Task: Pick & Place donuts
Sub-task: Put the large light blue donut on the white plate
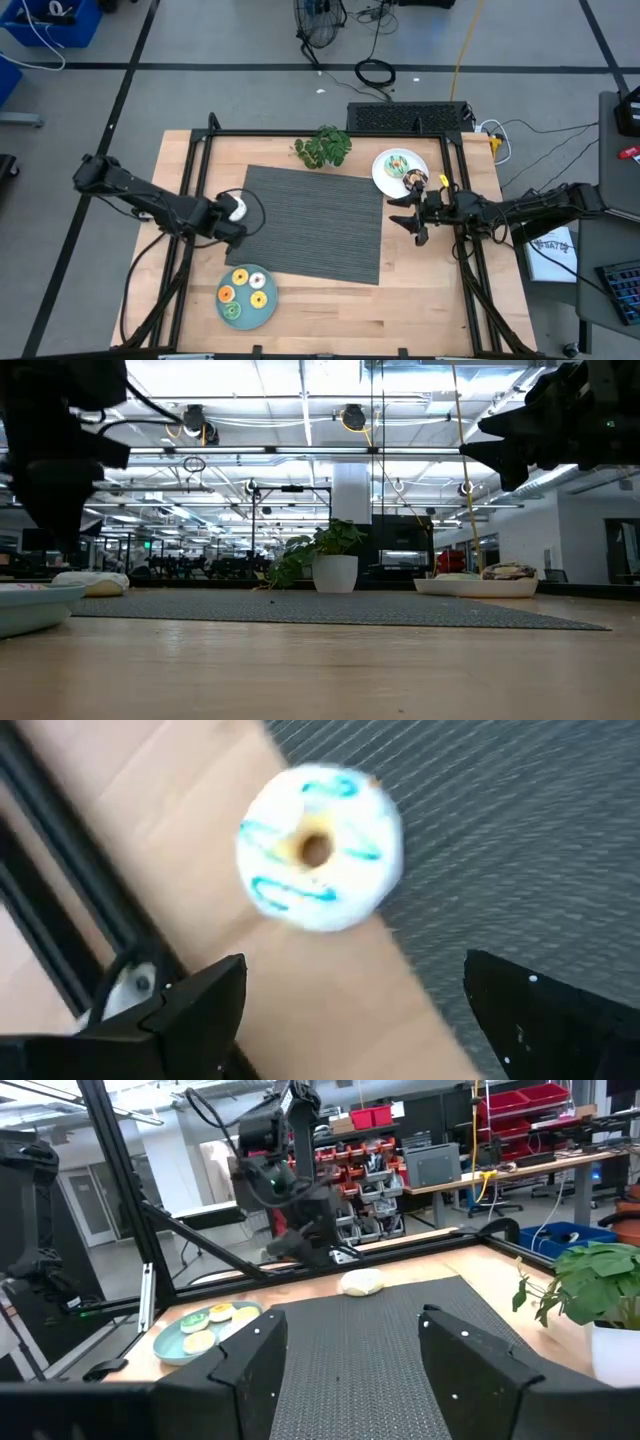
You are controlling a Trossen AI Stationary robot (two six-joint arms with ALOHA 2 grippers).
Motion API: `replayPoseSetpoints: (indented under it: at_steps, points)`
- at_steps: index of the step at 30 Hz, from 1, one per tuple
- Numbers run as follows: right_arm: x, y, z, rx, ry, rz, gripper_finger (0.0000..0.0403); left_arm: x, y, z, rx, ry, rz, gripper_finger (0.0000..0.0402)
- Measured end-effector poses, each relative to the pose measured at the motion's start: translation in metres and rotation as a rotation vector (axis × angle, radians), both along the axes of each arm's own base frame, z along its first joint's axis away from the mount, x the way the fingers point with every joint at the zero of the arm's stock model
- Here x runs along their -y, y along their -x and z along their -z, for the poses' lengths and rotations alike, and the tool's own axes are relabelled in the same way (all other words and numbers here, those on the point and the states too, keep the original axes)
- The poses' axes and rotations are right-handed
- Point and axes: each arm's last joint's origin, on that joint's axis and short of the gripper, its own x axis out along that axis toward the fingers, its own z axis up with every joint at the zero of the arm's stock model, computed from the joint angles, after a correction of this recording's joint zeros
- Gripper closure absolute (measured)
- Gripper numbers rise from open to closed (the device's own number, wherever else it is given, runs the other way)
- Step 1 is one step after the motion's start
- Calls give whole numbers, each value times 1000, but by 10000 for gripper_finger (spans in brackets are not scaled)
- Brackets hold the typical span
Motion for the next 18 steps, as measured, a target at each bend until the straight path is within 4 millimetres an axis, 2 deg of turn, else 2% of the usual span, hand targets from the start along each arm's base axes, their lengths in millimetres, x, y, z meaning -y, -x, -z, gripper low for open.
replayPoseSetpoints:
  at_steps: [9, 13, 18]
  points:
    - [0, 0, 0, 0, 0, 0, 193, -18, 4, 39, -5, 46, -9, 37]
    - [0, 0, 0, -1, 0, -1, 193, -28, 9, 48, 0, 34, -128, 37]
    - [0, 0, 0, 0, 0, -1, 193, -35, 9, 53, 15, 34, -179, 37]
